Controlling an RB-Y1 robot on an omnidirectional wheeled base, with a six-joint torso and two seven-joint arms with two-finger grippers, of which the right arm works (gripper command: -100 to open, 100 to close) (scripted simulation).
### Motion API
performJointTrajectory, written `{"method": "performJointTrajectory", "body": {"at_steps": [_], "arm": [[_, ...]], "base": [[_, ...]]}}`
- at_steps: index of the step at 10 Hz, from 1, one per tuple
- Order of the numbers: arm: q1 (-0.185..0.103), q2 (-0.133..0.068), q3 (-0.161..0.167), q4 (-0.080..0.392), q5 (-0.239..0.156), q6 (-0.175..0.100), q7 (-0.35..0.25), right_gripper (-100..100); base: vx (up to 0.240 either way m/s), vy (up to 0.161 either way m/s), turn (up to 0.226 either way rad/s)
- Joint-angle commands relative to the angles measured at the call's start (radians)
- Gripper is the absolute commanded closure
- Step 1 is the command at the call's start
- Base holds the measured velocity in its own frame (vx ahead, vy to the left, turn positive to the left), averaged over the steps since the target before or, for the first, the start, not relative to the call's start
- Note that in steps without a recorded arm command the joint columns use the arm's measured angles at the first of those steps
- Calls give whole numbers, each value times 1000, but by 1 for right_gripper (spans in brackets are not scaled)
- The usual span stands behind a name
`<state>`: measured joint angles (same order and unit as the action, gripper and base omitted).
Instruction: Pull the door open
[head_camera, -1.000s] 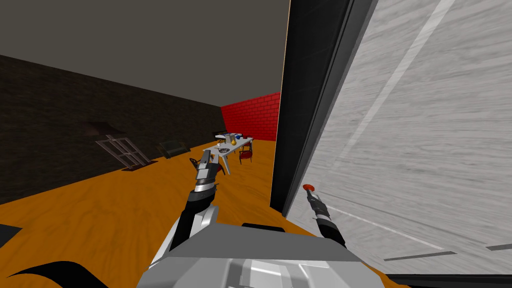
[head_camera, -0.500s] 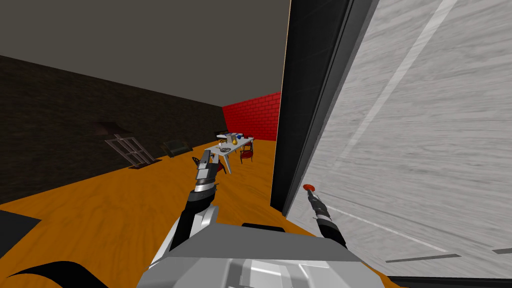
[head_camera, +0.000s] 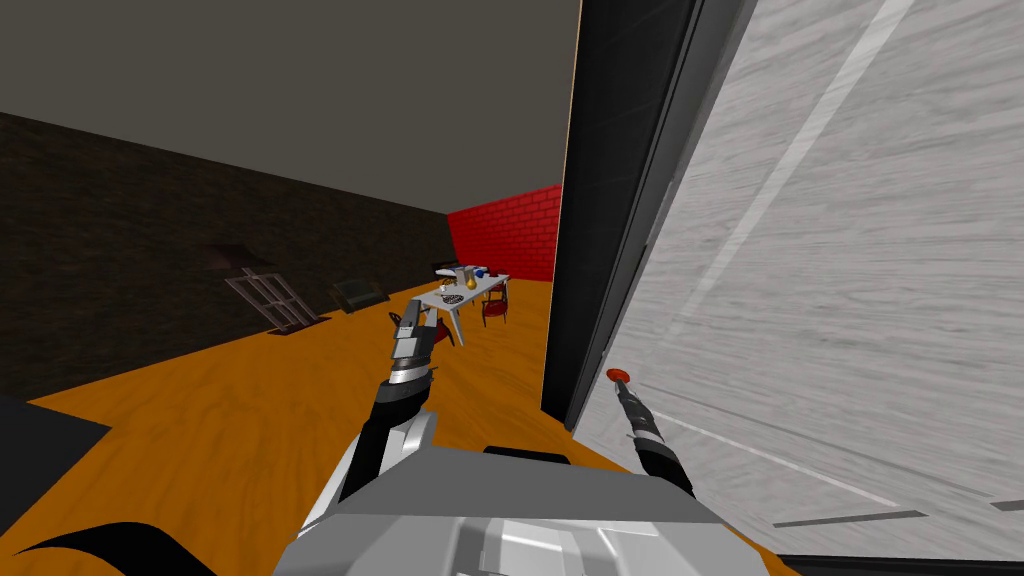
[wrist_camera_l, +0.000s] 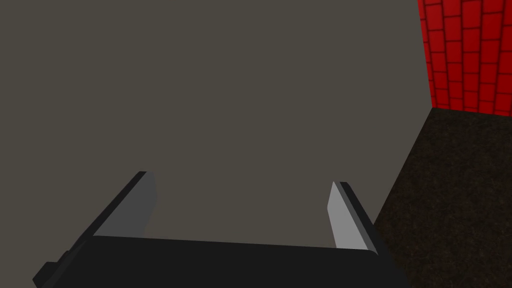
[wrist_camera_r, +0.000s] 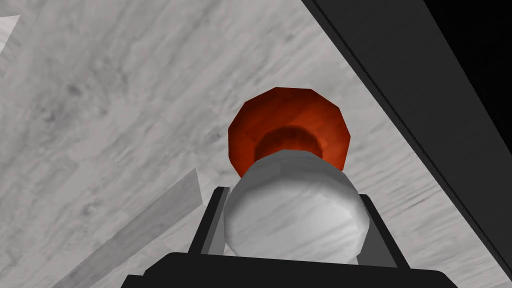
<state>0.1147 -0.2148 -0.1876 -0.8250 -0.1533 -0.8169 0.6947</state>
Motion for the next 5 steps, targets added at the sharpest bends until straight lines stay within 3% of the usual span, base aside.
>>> {"method": "performJointTrajectory", "body": {"at_steps": [1,4,5], "arm": [[0,4,7,-1,-5,1,-36,100],[3,2,16,-5,-24,0,-115,100],[3,2,16,-5,-24,0,-117,100]], "base": [[-29,-10,25],[-29,-5,31],[-26,-5,22]]}}
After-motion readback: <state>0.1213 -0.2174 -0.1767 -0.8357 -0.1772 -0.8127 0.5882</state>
